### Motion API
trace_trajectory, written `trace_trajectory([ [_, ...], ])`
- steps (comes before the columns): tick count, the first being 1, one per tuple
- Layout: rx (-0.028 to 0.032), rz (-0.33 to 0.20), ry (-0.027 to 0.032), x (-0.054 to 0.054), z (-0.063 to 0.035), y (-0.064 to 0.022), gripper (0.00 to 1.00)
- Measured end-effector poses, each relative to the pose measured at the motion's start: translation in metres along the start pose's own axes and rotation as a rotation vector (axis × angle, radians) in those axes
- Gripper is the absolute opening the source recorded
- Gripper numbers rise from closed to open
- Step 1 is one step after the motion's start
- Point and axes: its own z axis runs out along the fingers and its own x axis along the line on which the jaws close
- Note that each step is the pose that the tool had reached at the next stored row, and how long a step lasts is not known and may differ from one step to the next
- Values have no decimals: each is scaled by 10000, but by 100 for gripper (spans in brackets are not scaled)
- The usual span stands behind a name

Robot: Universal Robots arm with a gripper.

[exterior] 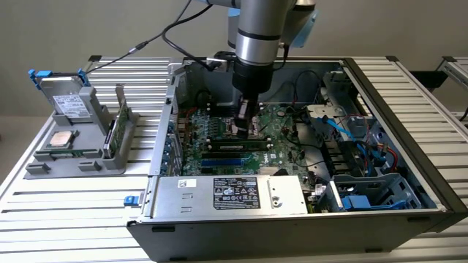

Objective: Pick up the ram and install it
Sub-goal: 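Press down the ram until it locks into place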

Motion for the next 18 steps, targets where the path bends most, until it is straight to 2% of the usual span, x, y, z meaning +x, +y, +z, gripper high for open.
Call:
trace_trajectory([
  [15, -285, 2115, -101, -12, 61, -2, 10],
  [18, -318, 2486, -130, -12, 62, -2, 10],
])
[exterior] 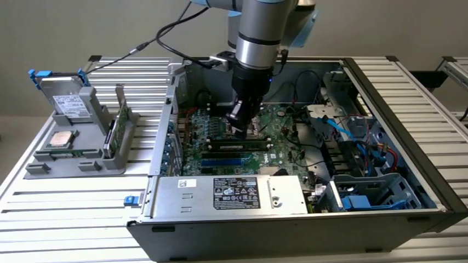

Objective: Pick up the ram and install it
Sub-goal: 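Press down the ram until it locks into place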

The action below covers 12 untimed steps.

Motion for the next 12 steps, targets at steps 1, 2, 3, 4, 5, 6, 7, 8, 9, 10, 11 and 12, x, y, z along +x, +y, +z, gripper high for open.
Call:
trace_trajectory([
  [1, -5, 116, -13, 0, 0, 0, 10],
  [2, -8, 228, -26, 0, 0, 0, 10],
  [3, -11, 345, -41, 0, 0, 0, 10],
  [4, -9, 453, -56, 0, 0, -1, 10],
  [5, -5, 565, -73, 0, 0, -1, 10],
  [6, 1, 668, -93, 0, 0, 0, 10],
  [7, 10, 774, -114, 0, 0, 0, 10],
  [8, 19, 883, -135, -1, 0, 0, 10],
  [9, 27, 991, -156, -1, 0, 0, 10],
  [10, 34, 1101, -176, -1, 0, 0, 10],
  [11, 38, 1213, -193, -1, 0, 0, 10],
  [12, 40, 1327, -210, -1, 0, 0, 10],
])
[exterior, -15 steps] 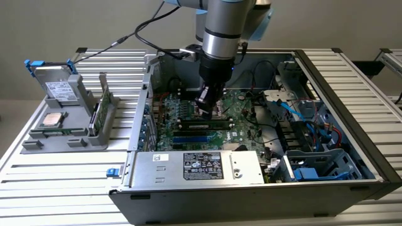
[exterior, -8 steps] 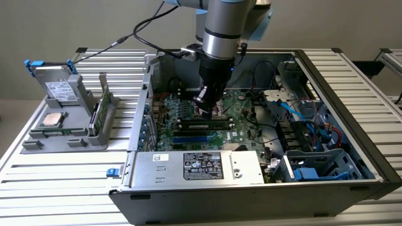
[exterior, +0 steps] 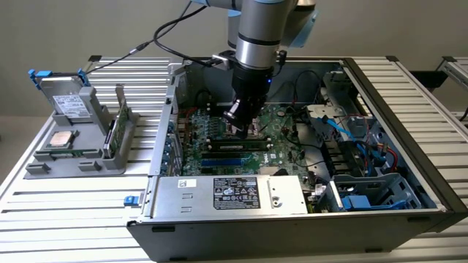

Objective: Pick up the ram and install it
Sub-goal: 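Press down the ram until it locks into place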

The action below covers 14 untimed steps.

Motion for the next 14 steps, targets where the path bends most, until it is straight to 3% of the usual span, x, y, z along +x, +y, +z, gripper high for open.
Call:
trace_trajectory([
  [14, -36, 1651, -180, 0, 0, 0, 10],
])
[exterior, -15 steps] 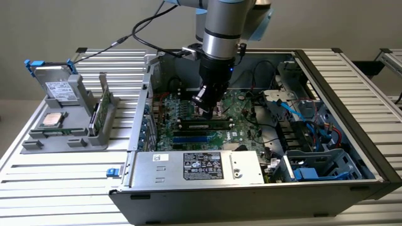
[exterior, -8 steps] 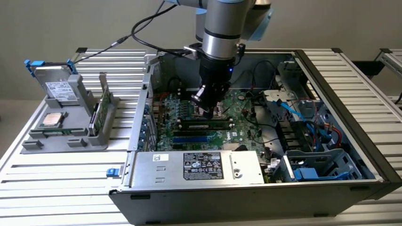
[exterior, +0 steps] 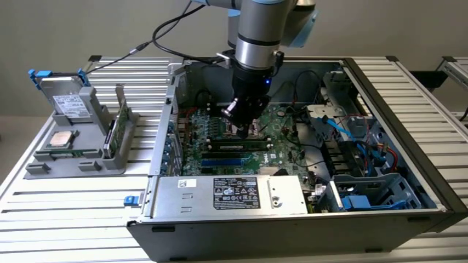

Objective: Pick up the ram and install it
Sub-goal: 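Press down the ram until it locks into place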

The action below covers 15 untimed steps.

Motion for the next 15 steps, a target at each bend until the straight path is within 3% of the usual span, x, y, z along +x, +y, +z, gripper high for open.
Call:
trace_trajectory([
  [7, -35, 832, -71, 0, 0, 0, 10],
  [15, -108, 1786, -101, 0, -1, 0, 10],
])
